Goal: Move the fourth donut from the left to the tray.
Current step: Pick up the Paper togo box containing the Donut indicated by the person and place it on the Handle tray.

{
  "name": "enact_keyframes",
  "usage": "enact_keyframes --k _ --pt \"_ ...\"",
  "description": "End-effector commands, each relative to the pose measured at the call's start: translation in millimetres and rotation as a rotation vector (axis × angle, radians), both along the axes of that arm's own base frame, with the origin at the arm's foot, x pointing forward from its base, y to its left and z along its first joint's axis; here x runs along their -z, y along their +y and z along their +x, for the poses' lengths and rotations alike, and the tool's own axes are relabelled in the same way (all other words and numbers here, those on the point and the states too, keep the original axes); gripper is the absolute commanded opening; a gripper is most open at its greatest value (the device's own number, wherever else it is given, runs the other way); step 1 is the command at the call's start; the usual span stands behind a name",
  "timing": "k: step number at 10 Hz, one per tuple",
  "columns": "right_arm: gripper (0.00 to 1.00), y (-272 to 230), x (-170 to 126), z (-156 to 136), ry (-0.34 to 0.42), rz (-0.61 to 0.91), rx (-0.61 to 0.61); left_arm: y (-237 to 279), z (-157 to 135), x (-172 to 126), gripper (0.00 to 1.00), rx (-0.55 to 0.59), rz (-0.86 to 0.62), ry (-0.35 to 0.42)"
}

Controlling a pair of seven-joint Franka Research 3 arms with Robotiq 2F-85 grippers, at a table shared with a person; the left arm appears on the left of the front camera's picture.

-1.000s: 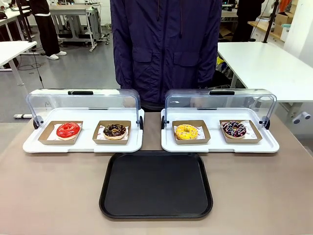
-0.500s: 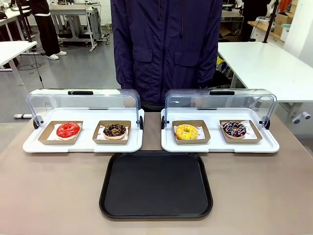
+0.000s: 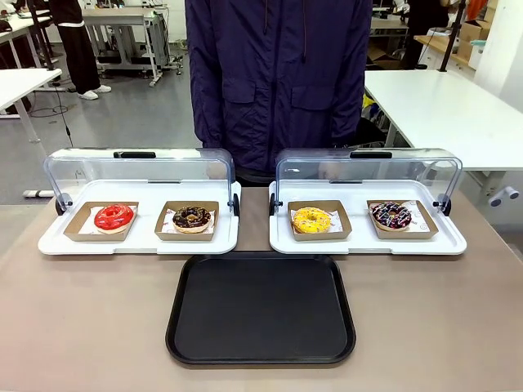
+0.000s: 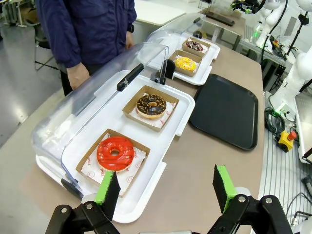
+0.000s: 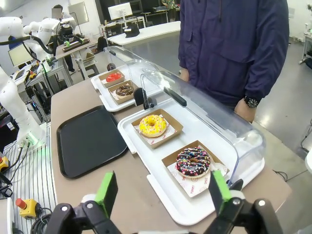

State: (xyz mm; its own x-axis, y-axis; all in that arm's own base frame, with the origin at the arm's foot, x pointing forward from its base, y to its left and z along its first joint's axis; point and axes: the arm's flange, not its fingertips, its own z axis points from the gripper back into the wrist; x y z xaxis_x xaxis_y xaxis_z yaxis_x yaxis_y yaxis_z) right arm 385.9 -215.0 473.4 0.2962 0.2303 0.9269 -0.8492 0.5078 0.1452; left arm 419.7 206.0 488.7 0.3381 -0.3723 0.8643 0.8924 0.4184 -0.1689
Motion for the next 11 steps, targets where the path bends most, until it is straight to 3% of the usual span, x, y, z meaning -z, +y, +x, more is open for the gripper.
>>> enact_keyframes --k 1,11 --pt "1.00 0.2 -2.2 2.2 -0.024 0.011 -0.001 -0.3 -0.7 -0.8 1.00 0.005 -0.007 -0.002" --pt "1.00 0.2 -2.2 2.2 -0.024 0.011 -0.001 -0.3 -0.7 -0.8 1.00 0.005 -0.007 -0.002"
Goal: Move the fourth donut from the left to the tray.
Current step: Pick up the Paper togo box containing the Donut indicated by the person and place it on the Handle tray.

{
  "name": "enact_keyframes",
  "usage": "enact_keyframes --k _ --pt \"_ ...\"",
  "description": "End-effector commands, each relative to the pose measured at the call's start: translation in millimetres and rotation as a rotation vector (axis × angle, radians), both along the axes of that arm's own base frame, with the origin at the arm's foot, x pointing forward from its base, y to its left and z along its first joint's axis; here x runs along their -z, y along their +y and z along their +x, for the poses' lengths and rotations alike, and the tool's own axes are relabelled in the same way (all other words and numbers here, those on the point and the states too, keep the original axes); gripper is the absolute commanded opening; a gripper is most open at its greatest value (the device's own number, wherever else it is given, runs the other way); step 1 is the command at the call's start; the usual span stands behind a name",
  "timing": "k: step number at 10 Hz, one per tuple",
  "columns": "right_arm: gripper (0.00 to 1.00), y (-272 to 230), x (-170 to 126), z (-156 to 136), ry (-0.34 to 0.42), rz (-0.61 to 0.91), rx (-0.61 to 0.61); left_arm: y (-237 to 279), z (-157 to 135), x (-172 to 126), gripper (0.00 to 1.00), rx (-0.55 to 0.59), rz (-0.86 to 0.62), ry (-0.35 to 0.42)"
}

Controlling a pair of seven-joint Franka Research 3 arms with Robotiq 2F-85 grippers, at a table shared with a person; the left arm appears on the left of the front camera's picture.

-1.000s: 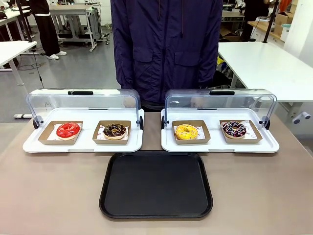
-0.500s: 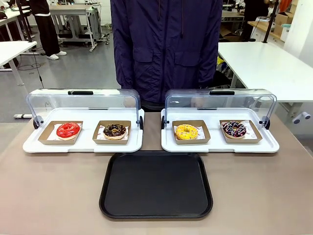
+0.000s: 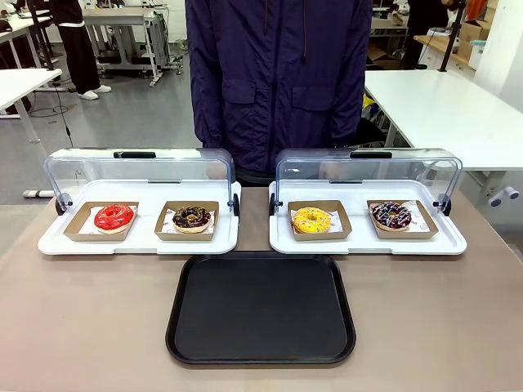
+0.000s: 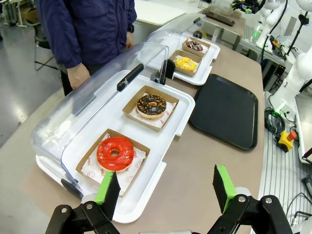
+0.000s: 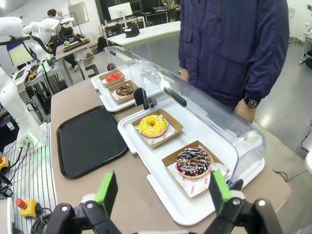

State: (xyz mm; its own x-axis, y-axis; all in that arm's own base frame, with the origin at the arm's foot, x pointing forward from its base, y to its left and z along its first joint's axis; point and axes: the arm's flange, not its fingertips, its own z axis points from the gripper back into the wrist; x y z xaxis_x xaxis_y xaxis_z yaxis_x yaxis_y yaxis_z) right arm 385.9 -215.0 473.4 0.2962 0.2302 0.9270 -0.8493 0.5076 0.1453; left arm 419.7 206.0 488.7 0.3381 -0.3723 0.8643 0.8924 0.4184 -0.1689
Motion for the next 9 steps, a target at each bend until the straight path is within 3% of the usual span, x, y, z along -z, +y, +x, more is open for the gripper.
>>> enact_keyframes --k 1,9 --pt "1.00 0.2 -2.2 2.2 -0.024 0.011 -0.001 -0.3 -0.7 -0.8 1.00 0.005 -0.007 -0.002" --pt "1.00 0.2 -2.2 2.2 -0.024 0.011 -0.001 -0.3 -0.7 -0.8 1.00 0.005 -0.007 -0.002"
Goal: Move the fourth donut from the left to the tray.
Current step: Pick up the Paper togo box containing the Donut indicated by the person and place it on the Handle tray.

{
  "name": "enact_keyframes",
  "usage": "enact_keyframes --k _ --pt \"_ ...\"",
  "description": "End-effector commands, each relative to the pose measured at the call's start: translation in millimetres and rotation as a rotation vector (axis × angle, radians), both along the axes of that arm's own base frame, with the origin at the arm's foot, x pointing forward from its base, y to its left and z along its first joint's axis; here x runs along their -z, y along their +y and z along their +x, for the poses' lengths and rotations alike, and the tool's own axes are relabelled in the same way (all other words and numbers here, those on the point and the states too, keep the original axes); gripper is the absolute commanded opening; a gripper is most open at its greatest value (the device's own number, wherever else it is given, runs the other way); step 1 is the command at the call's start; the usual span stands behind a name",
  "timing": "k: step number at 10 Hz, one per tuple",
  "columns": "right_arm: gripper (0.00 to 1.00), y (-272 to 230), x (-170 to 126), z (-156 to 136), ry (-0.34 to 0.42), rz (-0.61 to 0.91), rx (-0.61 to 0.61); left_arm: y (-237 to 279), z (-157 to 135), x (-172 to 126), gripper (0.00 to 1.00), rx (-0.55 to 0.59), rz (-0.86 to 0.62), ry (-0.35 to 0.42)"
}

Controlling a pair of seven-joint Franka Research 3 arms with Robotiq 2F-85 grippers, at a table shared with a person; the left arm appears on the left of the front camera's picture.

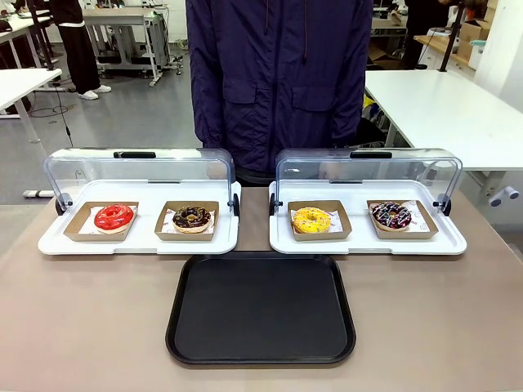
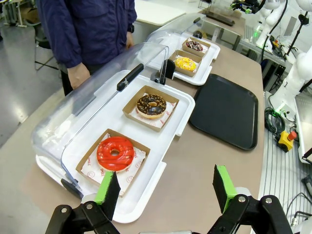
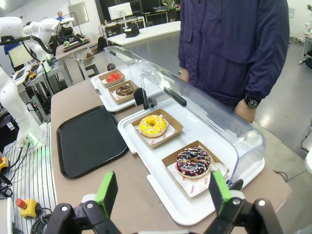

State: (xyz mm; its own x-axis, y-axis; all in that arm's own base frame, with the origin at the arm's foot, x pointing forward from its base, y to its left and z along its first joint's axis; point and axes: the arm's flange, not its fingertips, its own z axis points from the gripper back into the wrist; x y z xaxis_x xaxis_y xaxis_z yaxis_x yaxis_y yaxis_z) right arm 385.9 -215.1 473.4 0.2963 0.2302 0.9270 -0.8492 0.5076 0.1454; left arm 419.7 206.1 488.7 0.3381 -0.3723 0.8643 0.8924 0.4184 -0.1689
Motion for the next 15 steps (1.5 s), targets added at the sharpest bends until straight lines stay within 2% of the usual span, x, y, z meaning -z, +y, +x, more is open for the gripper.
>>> enact_keyframes --k 1,15 --pt "1.00 0.2 -2.2 2.2 -0.024 0.011 -0.001 -0.3 -0.7 -0.8 1.00 0.005 -0.007 -0.002" --pt "1.00 0.2 -2.2 2.2 -0.024 0.011 -0.001 -0.3 -0.7 -0.8 1.00 0.005 -0.007 -0.002"
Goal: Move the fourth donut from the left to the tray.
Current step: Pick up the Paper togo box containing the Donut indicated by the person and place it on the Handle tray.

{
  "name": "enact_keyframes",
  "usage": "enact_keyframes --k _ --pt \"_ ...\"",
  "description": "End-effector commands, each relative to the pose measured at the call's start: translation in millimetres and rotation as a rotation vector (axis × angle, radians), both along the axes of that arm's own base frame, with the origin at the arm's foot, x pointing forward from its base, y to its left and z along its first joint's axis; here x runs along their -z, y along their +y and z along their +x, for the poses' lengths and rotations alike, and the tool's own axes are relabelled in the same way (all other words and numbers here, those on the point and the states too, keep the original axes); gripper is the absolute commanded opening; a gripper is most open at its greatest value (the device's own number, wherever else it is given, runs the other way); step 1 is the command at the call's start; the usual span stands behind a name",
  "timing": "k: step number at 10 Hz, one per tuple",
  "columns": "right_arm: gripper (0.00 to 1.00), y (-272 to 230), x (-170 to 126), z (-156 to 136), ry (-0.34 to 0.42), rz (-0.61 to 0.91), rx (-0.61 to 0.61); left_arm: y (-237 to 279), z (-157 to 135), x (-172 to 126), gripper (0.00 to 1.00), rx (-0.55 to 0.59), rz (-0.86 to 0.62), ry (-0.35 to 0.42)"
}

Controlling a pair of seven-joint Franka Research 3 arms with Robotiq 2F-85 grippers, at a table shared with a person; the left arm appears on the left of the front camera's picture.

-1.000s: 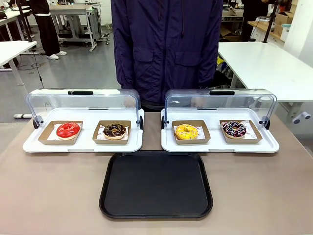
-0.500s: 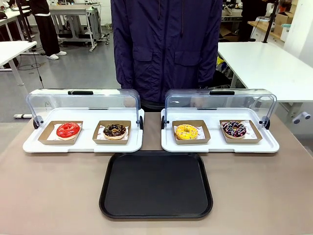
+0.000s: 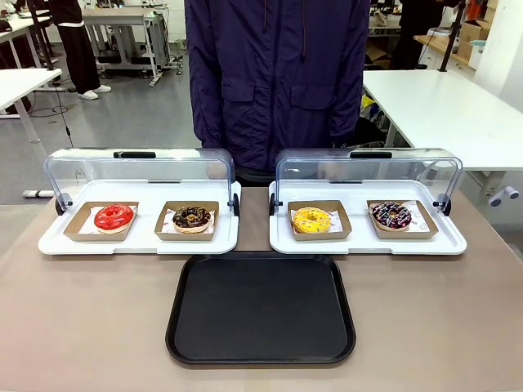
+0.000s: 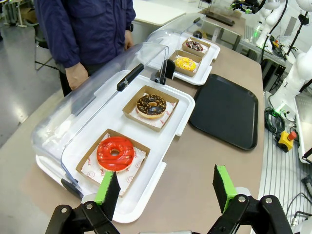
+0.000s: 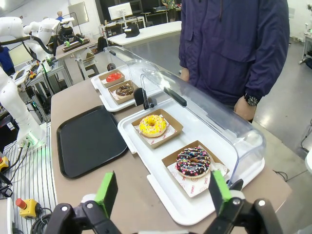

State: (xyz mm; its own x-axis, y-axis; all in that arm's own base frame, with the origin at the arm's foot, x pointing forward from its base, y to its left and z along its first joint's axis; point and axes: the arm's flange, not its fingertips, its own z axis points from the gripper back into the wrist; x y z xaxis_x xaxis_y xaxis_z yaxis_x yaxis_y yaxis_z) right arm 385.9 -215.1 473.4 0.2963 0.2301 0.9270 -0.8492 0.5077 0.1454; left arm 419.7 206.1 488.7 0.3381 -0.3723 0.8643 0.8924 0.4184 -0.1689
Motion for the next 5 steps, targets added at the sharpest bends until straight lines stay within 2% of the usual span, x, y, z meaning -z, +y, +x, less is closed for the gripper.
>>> enact_keyframes --k 1,5 --pt "1.00 0.3 -2.2 2.2 -0.024 0.010 -0.001 -0.3 -0.7 -0.8 1.00 0.005 -0.007 -0.002" --pt "1.00 0.3 -2.2 2.2 -0.024 0.010 -0.001 -0.3 -0.7 -0.8 1.00 0.005 -0.007 -0.002"
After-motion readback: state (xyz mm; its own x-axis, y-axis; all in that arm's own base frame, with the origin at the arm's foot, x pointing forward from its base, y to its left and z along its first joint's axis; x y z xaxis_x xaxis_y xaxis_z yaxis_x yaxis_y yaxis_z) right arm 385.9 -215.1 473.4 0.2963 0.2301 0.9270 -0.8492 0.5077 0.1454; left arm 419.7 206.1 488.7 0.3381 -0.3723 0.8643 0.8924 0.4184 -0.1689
